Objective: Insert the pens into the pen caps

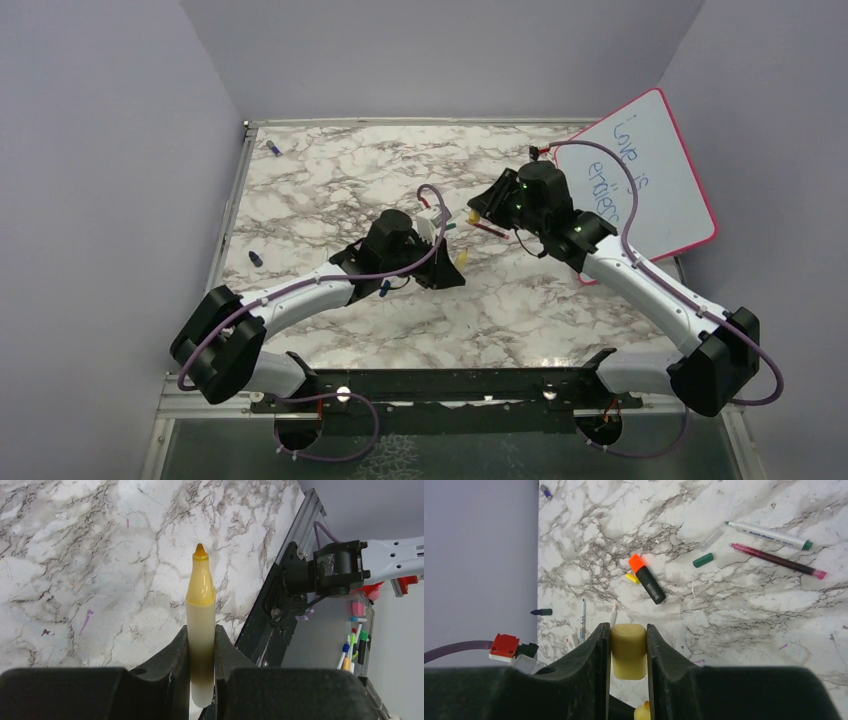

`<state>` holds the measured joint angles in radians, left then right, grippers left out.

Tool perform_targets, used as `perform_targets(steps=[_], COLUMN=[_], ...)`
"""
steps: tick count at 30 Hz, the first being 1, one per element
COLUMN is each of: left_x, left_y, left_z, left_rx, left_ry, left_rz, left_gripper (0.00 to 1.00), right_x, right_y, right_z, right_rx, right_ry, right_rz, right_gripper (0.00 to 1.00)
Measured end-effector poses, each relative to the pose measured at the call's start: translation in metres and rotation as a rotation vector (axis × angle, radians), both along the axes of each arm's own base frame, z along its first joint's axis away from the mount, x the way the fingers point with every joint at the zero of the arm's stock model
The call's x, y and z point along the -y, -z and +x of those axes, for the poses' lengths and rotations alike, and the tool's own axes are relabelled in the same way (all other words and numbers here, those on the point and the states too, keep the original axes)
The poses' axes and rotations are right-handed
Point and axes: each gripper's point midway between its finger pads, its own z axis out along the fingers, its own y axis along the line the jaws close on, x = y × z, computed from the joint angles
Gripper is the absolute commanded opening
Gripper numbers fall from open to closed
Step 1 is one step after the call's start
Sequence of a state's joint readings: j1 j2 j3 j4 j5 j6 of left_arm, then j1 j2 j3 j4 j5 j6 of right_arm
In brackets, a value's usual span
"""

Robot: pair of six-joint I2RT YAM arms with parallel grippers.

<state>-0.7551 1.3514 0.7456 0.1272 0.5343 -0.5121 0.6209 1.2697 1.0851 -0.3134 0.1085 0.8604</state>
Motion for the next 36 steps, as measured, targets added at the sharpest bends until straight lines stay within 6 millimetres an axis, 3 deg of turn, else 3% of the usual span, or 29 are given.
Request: perform_targets(steps=[5,16,23,36], left_x=[0.009,0.018,0.02,0.03], left_y=[-0.013,-0.02,-0.016,-0.037], left_z=[0.004,0.016,0.018,0.036], left_rx=[0.033,0.09,0.07,0.014], left_ry=[-0.004,-0.043,-0.061,-0.152], left_rz=[-0.053,-0.084,-0.082,-0.108], left_gripper=[0.0,0.0,0.0,0.0], right_x=[0.005,0.005,-0.001,-0.005], right_y=[-0.006,0.009,0.016,0.018], right_z=[0.004,0.002,-0.005,-0.009], right_rx=[0.05,0.049,0.024,0.014], right_ry=[0.004,-0.015,-0.052,-0.073], right_rz=[-0.026,-0.048,-0.027,0.001], right_gripper=[0.05,0.05,0.05,0.05])
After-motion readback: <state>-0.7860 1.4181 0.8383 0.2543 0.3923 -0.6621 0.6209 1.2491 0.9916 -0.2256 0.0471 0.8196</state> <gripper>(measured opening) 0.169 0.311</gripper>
